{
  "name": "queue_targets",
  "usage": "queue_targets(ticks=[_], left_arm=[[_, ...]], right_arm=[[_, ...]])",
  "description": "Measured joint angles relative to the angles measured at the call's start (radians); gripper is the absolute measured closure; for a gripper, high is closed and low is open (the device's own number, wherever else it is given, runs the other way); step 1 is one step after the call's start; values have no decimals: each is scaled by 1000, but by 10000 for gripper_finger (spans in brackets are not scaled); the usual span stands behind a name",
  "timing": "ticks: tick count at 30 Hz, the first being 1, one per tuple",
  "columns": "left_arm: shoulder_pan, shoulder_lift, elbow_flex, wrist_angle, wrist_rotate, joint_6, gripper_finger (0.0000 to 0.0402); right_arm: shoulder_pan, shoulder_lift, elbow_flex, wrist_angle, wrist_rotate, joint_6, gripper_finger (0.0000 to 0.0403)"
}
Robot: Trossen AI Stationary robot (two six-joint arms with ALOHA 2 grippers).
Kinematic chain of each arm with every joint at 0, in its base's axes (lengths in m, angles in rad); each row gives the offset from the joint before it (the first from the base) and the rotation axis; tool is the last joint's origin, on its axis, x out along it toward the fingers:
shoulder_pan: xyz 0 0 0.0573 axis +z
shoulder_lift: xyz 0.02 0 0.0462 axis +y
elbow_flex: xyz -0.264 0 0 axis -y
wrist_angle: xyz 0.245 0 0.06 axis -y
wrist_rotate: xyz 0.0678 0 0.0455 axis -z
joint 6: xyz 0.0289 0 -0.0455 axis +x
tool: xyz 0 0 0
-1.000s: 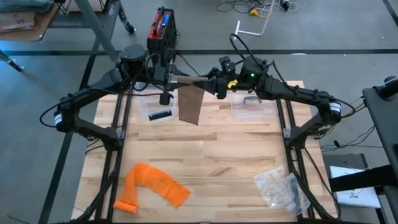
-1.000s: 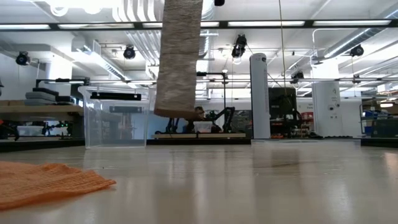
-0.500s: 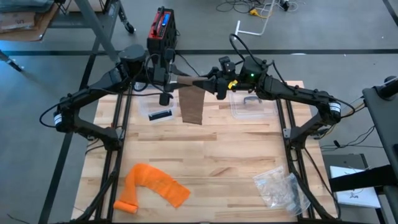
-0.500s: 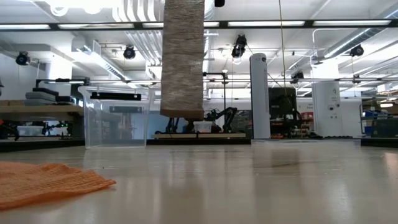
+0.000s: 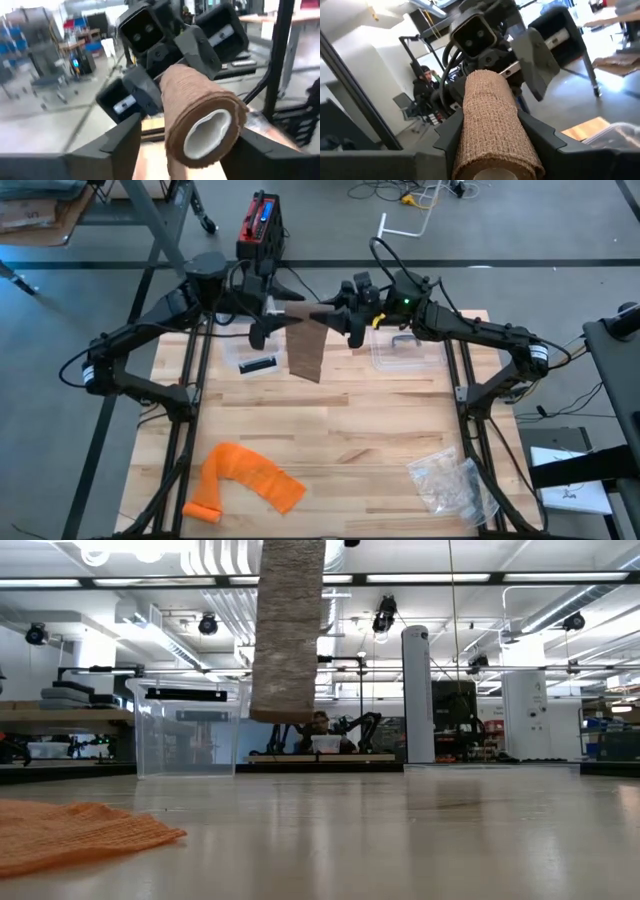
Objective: Roll bandage
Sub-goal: Roll the brown bandage
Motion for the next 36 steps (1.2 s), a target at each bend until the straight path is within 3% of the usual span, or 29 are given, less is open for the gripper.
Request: queue_targets(ticks=[4,10,23,28,36], left_arm=[[0,-8,3,-33,11,-97,149],[-1,-9,4,-58,125,-215,125],[0,10,4,-16,112,-408,116],[-1,17,4,-3,76,-405,134],[-1,18,4,-3,70,-275,167]], right_arm=[[0,0,0,-4,-2,-77,255],[0,0,0,-13,5,-160,255],[0,-2,0,-52,51,-372,261],[0,-2,0,-77,53,-417,264],[0,-2,-1,-87,52,-409,268]])
